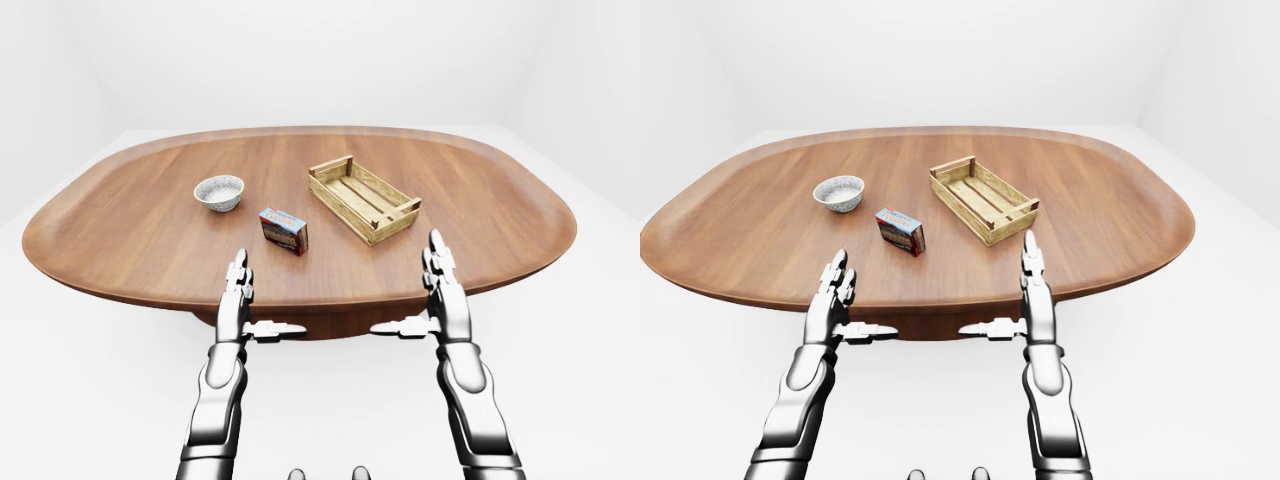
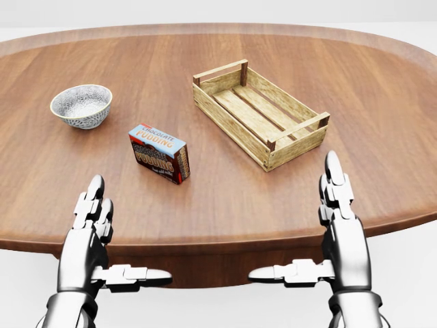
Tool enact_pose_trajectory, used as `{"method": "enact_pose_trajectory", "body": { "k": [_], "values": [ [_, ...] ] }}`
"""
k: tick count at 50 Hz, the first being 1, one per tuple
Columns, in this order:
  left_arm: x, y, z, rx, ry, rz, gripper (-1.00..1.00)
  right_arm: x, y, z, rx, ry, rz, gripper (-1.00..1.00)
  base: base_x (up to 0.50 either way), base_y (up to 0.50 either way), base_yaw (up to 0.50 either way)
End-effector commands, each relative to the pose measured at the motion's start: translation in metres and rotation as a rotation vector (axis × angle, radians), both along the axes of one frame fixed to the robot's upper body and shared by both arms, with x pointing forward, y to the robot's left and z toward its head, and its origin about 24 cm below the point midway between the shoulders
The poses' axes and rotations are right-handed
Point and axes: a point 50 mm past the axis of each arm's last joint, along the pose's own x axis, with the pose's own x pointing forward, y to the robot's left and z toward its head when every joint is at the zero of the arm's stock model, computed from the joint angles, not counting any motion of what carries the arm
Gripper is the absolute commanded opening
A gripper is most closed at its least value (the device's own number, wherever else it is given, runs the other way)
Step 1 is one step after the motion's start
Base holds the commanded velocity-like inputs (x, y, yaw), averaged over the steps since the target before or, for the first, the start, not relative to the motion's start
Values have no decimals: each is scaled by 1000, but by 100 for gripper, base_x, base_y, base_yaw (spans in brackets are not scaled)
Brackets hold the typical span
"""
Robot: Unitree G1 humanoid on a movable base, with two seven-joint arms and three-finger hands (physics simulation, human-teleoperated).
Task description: Pick up the chocolate pudding and put it in the tray.
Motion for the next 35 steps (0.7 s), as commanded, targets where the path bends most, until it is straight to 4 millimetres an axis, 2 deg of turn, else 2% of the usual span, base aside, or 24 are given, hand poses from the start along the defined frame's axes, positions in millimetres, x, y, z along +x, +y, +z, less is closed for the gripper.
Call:
{"method": "enact_pose_trajectory", "body": {
  "k": [1,17,35],
  "values": [
    [2,0,-1,0,2,1,100,-3,0,8,-28,-33,-15,100,0,0,0],
    [1,0,0,1,3,1,100,-5,1,10,-40,-45,-13,100,0,0,0],
    [1,0,-1,1,4,2,100,-4,1,8,-36,-34,-12,100,0,24,0]
  ]
}}
